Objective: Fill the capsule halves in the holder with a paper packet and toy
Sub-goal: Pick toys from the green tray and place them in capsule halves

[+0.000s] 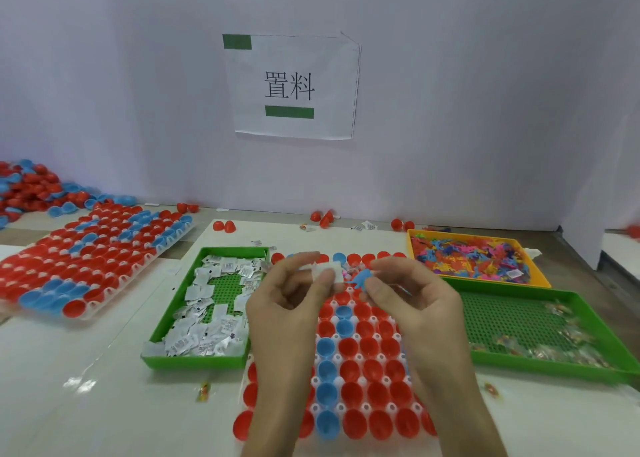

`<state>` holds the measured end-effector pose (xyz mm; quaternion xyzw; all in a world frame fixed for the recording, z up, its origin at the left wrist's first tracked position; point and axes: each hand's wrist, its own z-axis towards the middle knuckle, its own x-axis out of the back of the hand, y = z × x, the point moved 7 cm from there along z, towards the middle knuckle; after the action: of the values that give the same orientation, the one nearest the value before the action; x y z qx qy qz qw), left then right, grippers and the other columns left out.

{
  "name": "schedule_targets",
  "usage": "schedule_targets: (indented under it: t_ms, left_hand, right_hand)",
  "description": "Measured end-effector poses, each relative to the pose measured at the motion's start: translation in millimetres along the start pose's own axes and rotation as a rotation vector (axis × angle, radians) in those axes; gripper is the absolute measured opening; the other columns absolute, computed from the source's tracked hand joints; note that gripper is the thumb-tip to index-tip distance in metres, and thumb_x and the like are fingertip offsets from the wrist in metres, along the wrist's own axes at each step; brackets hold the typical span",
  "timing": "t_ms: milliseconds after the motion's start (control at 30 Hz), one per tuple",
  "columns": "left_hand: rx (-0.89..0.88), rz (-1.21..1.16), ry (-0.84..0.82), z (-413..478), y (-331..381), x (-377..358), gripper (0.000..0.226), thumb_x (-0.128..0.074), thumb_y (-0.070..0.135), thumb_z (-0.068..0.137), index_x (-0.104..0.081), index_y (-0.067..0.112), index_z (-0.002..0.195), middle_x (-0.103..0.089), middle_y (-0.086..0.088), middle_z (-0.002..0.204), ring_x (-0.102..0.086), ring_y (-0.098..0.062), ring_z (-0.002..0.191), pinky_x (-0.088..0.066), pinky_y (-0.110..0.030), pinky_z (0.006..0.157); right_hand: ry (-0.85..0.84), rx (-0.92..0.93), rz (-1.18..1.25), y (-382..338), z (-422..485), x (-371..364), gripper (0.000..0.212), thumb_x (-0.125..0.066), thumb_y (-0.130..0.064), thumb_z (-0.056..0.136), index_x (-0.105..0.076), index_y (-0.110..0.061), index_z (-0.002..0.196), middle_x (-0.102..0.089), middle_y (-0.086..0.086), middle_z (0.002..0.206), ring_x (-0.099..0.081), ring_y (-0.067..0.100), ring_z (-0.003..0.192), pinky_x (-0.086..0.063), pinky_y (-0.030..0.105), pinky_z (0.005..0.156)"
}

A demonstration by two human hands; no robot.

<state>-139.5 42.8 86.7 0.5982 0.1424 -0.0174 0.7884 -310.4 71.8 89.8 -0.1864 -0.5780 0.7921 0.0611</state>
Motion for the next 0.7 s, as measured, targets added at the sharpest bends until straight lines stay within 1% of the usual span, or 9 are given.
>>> schedule_targets:
  t_ms: [33, 100, 200, 267, 367, 500, 600, 667, 700]
  left_hand:
    - [0.019, -0.012, -0.02, -4.4, -0.8, -2.3, 0.017, -0.076, 0.012, 0.083, -0.077, 0.026, 0.092, -0.078, 0.001, 0.081, -0.076, -0.015, 0.076, -0.059, -0.02, 0.066]
    - [0.04, -0.027, -0.046, -11.5, -3.0, -5.7, 0.015, -0.075, 0.012, 0.084, -0.079, 0.024, 0.09, -0.078, 0.0, 0.084, -0.076, -0.017, 0.08, -0.06, -0.023, 0.07]
    - [0.07, 0.009, -0.089, -17.9, -6.8, -8.6, 0.018, -0.07, 0.006, 0.088, -0.079, 0.019, 0.096, -0.079, 0.003, 0.088, -0.076, -0.014, 0.085, -0.058, -0.019, 0.073]
    - [0.084, 0.042, -0.155, -18.2, -6.8, -9.6, 0.023, -0.066, 0.004, 0.091, -0.08, 0.021, 0.096, -0.079, 0.004, 0.091, -0.075, -0.014, 0.088, -0.058, -0.019, 0.074]
    - [0.088, 0.096, -0.217, -16.1, -7.6, -8.2, 0.023, -0.063, 0.008, 0.093, -0.079, 0.023, 0.098, -0.078, 0.005, 0.093, -0.075, -0.015, 0.089, -0.059, -0.021, 0.076]
    - [0.057, 0.138, -0.259, -21.4, -9.4, -9.4, 0.021, -0.067, 0.011, 0.09, -0.078, 0.026, 0.098, -0.078, 0.01, 0.092, -0.074, -0.008, 0.089, -0.056, -0.014, 0.073]
    - [0.071, 0.113, -0.294, -25.3, -14.9, -12.5, 0.024, -0.073, 0.007, 0.083, -0.079, 0.026, 0.097, -0.079, 0.008, 0.091, -0.075, -0.009, 0.088, -0.056, -0.014, 0.075]
    - [0.093, 0.098, -0.297, -25.9, -19.9, -13.7, 0.026, -0.074, 0.005, 0.081, -0.081, 0.028, 0.092, -0.079, 0.004, 0.089, -0.076, -0.011, 0.086, -0.056, -0.014, 0.073]
    - [0.108, 0.091, -0.289, -25.9, -23.3, -13.1, 0.026, -0.074, 0.005, 0.081, -0.081, 0.028, 0.091, -0.079, 0.003, 0.088, -0.076, -0.012, 0.084, -0.055, -0.014, 0.072]
  right_hand:
    - [-0.02, 0.007, -0.025, 0.1, -3.4, -4.6, 0.02, -0.079, -0.007, 0.078, -0.077, -0.025, 0.088, -0.075, 0.0, 0.085, -0.073, 0.014, 0.08, -0.056, 0.019, 0.072]
    - [-0.004, 0.028, -0.056, 1.9, -8.4, -7.8, 0.019, -0.078, -0.006, 0.08, -0.077, -0.023, 0.088, -0.076, 0.002, 0.086, -0.074, 0.016, 0.082, -0.056, 0.018, 0.071]
    - [0.055, 0.038, -0.067, 5.0, -15.0, -4.3, 0.02, -0.078, -0.004, 0.08, -0.077, -0.023, 0.086, -0.076, 0.001, 0.084, -0.074, 0.015, 0.081, -0.055, 0.016, 0.07]
    - [0.049, 0.074, -0.139, 4.0, -16.9, -1.4, 0.02, -0.079, -0.002, 0.08, -0.077, -0.022, 0.083, -0.076, -0.001, 0.082, -0.074, 0.013, 0.08, -0.056, 0.017, 0.07]
    - [0.034, 0.104, -0.254, 2.5, -17.7, 0.8, 0.022, -0.081, -0.002, 0.079, -0.076, -0.023, 0.083, -0.075, -0.005, 0.082, -0.073, 0.012, 0.08, -0.057, 0.019, 0.071]
    - [0.029, 0.109, -0.327, 5.2, -19.1, 2.7, 0.021, -0.083, -0.008, 0.078, -0.074, -0.026, 0.083, -0.074, -0.008, 0.082, -0.071, 0.011, 0.078, -0.057, 0.021, 0.069]
    - [0.032, 0.127, -0.352, 6.3, -20.4, 6.6, 0.019, -0.083, -0.014, 0.079, -0.073, -0.029, 0.084, -0.073, -0.008, 0.081, -0.069, 0.012, 0.076, -0.055, 0.021, 0.068]
    - [0.025, 0.132, -0.355, 6.7, -20.0, 13.0, 0.013, -0.08, -0.025, 0.08, -0.072, -0.032, 0.087, -0.073, -0.01, 0.084, -0.069, 0.012, 0.079, -0.054, 0.018, 0.068]
    - [0.016, 0.128, -0.359, 6.9, -16.7, 20.2, 0.009, -0.076, -0.032, 0.082, -0.072, -0.034, 0.089, -0.073, -0.011, 0.087, -0.069, 0.011, 0.081, -0.054, 0.017, 0.069]
